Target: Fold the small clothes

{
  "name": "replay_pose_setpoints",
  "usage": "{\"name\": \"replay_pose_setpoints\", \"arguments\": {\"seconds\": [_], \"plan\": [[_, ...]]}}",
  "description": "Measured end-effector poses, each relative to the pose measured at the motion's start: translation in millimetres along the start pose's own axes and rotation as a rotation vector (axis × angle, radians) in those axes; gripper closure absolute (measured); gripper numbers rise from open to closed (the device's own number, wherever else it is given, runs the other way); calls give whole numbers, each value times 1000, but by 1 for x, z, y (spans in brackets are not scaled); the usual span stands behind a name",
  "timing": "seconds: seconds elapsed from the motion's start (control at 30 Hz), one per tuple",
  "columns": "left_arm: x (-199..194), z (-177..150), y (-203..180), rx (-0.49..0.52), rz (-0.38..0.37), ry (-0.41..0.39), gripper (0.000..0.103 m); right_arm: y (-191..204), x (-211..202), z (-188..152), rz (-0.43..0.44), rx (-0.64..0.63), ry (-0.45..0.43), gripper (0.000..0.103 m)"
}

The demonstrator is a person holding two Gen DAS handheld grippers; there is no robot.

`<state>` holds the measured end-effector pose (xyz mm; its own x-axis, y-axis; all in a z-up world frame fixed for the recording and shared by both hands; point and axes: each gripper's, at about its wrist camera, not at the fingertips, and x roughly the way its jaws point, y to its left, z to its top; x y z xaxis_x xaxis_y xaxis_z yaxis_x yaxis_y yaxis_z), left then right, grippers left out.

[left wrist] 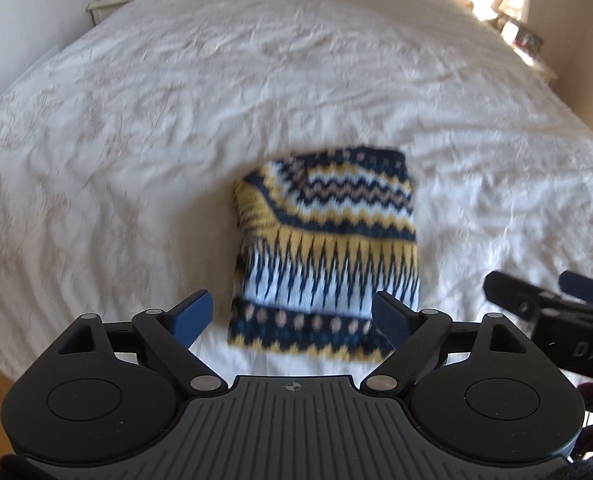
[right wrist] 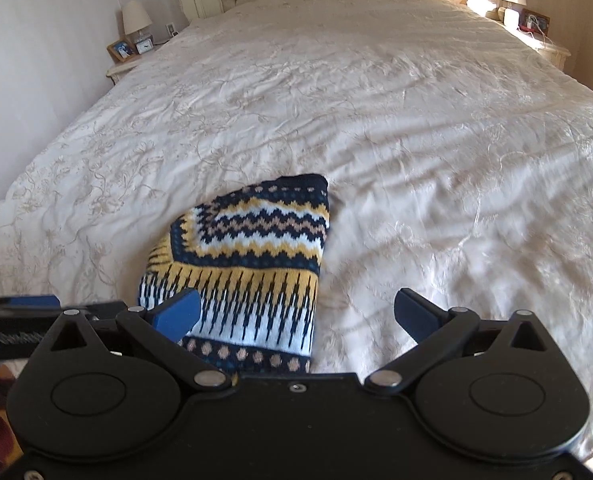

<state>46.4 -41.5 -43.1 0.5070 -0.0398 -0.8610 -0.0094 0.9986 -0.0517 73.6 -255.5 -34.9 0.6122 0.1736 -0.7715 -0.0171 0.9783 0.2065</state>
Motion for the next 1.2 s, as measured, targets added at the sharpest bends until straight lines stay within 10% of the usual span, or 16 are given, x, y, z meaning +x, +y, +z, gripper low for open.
{"name": "replay_pose_setpoints", "arguments": {"seconds": [1.2], "plan": [[-20, -41, -14, 18, 19, 2, 16, 4, -38, -29, -4, -9, -26, 1]]}}
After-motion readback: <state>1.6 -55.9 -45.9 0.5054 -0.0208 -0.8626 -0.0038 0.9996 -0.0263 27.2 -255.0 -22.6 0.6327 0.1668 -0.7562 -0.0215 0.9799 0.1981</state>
